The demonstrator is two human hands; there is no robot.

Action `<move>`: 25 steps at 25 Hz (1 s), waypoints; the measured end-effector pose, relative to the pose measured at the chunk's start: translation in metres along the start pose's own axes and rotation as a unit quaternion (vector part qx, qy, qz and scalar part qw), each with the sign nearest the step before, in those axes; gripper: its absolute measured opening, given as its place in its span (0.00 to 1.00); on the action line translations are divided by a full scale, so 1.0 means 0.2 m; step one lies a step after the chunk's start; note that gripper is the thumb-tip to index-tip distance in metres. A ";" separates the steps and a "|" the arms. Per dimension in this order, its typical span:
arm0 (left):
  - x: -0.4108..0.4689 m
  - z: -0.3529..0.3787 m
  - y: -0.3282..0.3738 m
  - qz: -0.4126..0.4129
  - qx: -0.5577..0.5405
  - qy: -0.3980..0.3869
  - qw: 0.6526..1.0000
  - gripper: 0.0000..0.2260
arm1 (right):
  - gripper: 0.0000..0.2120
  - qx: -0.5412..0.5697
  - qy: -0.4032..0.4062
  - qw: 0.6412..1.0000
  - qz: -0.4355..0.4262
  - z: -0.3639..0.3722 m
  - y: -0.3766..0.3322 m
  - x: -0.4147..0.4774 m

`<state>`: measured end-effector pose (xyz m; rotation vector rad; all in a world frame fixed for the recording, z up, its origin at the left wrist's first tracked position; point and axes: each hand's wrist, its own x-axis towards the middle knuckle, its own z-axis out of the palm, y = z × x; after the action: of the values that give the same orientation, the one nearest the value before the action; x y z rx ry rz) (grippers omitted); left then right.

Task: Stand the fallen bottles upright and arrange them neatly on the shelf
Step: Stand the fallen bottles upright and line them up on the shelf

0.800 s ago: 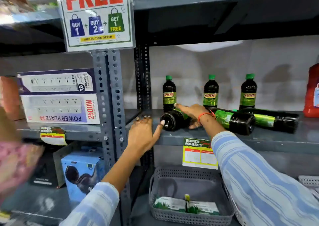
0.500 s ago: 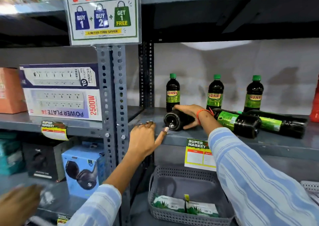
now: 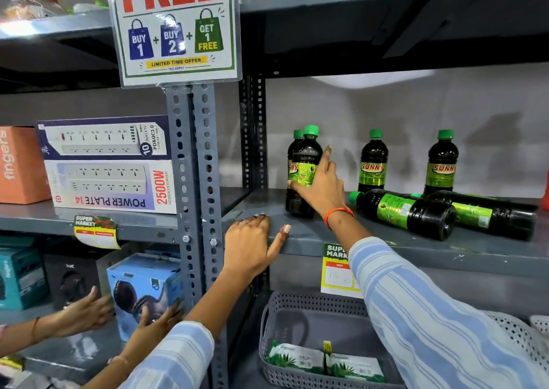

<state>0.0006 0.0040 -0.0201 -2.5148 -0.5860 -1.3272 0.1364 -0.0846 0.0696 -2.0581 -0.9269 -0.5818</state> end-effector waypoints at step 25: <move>-0.07 0.03 -0.03 -0.017 0.001 0.058 0.998 0.30 | 0.47 0.106 -0.122 0.985 0.061 0.14 0.07 -0.02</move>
<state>-0.0039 0.0084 -0.0344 -2.4173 -0.6076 -1.4714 0.1468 -0.0691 0.0450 -2.0020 -0.9486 -0.1583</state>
